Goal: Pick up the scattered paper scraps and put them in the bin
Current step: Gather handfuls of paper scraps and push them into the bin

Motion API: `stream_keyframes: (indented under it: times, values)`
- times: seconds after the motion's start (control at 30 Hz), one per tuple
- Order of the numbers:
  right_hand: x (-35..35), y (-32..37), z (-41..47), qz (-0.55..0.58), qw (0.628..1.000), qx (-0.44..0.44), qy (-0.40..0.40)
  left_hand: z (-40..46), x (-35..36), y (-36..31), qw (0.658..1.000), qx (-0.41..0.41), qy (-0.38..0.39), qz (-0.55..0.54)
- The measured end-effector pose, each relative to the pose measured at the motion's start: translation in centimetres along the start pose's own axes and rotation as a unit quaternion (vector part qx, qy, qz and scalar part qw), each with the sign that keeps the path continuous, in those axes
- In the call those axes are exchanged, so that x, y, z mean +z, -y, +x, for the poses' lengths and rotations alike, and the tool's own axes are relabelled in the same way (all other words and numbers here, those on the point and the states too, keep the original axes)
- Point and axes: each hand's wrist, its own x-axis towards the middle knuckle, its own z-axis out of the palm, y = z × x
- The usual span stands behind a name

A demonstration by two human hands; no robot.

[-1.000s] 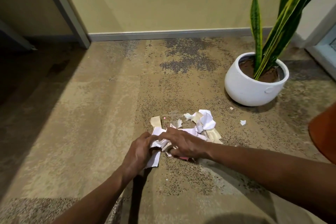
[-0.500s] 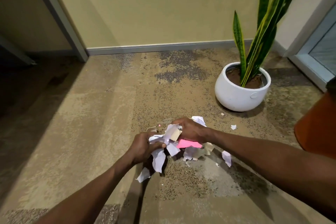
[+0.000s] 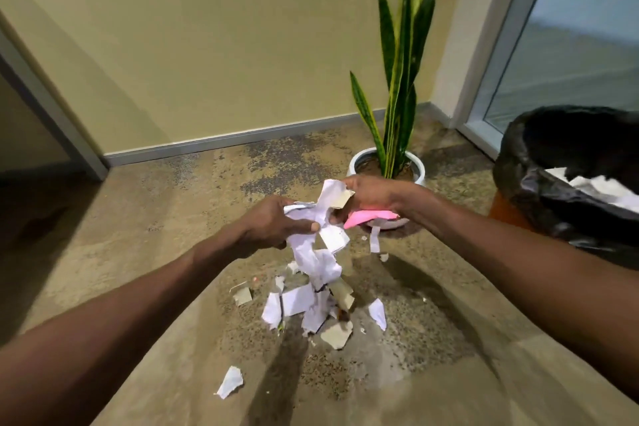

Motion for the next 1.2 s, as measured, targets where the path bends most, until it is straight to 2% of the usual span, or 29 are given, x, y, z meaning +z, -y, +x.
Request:
stream_keyframes:
  times: [0.3, 0.43, 0.57, 0.7, 0.77, 0.87, 0.93, 1.03, 1.1, 1.2]
  values:
    - [-11.1, -0.4, -10.1, -0.039, 0.989, 0.023, -0.139, 5.2, 5.8, -12.8, 0.993, 0.110, 0.009, 0.044]
    - [-15.2, 0.0, -16.0, -0.051, 0.970, 0.028, -0.235, 7.0, 9.2, -18.4, 0.978, 0.200, 0.006, 0.055]
    - [-17.8, -0.9, -21.2, -0.029, 0.935, 0.020, -0.353, 9.6, 13.6, -23.7, 0.961, 0.252, -0.049, 0.104]
    - [-19.5, -2.9, -24.6, -0.031, 0.890, 0.031, -0.455, 11.5, 18.3, -27.9, 0.965, 0.243, -0.061, 0.080]
    - [-20.5, -5.1, -25.0, -0.012, 0.857, 0.067, -0.511, 12.3, 20.5, -29.3, 0.973, 0.218, -0.039, 0.069]
    - [-21.5, -8.4, -25.0, 0.026, 0.820, 0.183, -0.542, 12.8, 23.1, -30.7, 0.986, 0.147, 0.076, -0.008]
    - [-21.9, -10.0, -25.2, 0.090, 0.817, 0.228, -0.521, 12.3, 24.2, -31.4, 0.978, 0.086, 0.159, -0.102]
    - [-22.1, -11.2, -25.5, 0.104, 0.822, 0.246, -0.503, 11.6, 24.8, -32.0, 0.934, 0.027, 0.245, -0.259]
    - [-21.9, -11.5, -25.4, 0.093, 0.822, 0.242, -0.508, 11.6, 24.4, -31.7, 0.916, 0.008, 0.257, -0.309]
    - [-21.3, -10.7, -24.6, 0.036, 0.816, 0.213, -0.536, 12.1, 23.3, -30.6, 0.918, 0.028, 0.193, -0.345]
